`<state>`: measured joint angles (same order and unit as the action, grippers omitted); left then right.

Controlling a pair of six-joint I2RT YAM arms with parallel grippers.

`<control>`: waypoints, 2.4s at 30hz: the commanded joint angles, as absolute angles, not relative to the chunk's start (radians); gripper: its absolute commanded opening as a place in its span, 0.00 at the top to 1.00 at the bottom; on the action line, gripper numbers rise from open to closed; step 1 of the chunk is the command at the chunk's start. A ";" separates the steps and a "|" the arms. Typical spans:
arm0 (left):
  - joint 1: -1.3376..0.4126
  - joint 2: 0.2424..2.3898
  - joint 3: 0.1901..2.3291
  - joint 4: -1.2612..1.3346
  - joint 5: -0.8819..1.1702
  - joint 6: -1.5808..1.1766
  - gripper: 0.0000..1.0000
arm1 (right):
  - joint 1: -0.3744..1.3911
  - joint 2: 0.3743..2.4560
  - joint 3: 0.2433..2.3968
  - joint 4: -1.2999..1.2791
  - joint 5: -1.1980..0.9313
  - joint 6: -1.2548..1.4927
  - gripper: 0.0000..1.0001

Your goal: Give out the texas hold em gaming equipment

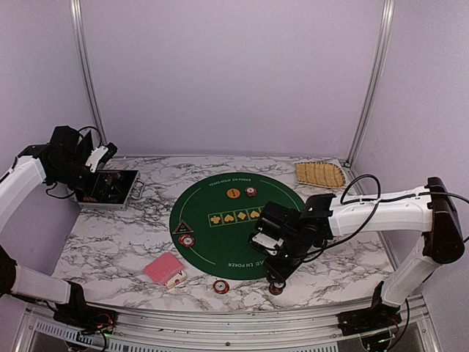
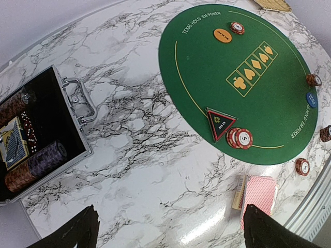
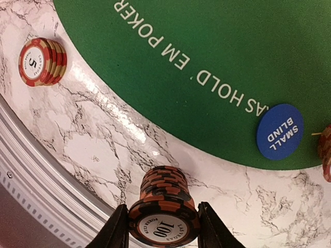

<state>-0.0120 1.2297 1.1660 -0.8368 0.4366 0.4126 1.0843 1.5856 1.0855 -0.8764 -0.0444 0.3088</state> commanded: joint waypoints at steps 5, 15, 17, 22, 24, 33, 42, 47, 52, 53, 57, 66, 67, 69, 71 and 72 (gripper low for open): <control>-0.008 1.234 1.196 -0.861 0.449 0.423 0.01 | 1.012 1.619 1.190 -0.899 0.067 0.274 0.71; -0.008 1.214 1.197 -0.861 0.437 0.424 0.01 | 0.963 1.760 1.210 -0.758 0.011 0.240 0.73; -0.008 1.211 1.195 -0.861 0.433 0.425 0.01 | 0.963 1.772 1.195 -0.733 -0.004 0.241 0.73; -0.008 1.210 1.193 -0.861 0.432 0.428 0.01 | 0.953 1.773 1.143 -0.697 -0.021 0.249 0.73; -0.008 1.214 1.193 -0.861 0.435 0.427 0.01 | 0.944 1.773 1.129 -0.683 -0.021 0.252 0.73; -0.008 1.212 1.193 -0.861 0.434 0.427 0.01 | 0.936 1.805 1.114 -0.648 -0.013 0.250 0.69; -0.008 1.214 1.193 -0.861 0.436 0.427 0.01 | 0.936 1.794 1.140 -0.671 -0.005 0.251 0.44; -0.008 1.213 1.192 -0.860 0.439 0.425 0.01 | 0.935 1.749 1.167 -0.711 0.032 0.261 0.41; -0.008 1.211 1.190 -0.861 0.436 0.428 0.01 | 0.938 1.658 1.173 -0.782 0.044 0.276 0.41; -0.008 1.211 1.190 -0.860 0.435 0.428 0.01 | 0.942 1.638 1.162 -0.796 0.033 0.280 0.39; -0.008 1.213 1.190 -0.862 0.438 0.429 0.01 | 0.984 1.567 1.120 -0.852 0.014 0.300 0.29; -0.009 1.222 1.195 -0.861 0.450 0.424 0.01 | 1.089 1.552 1.038 -0.872 -0.065 0.338 0.22; -0.008 1.221 1.195 -0.862 0.449 0.423 0.01 | 1.093 1.556 1.030 -0.865 -0.069 0.339 0.22; -0.008 1.219 1.196 -0.862 0.447 0.425 0.01 | 1.094 1.563 1.020 -0.856 -0.071 0.339 0.23; -0.008 1.217 1.198 -0.862 0.444 0.425 0.01 | 1.094 1.570 1.012 -0.850 -0.067 0.335 0.24; -0.008 1.216 1.198 -0.862 0.443 0.426 0.01 | 1.094 1.573 1.010 -0.849 -0.064 0.334 0.25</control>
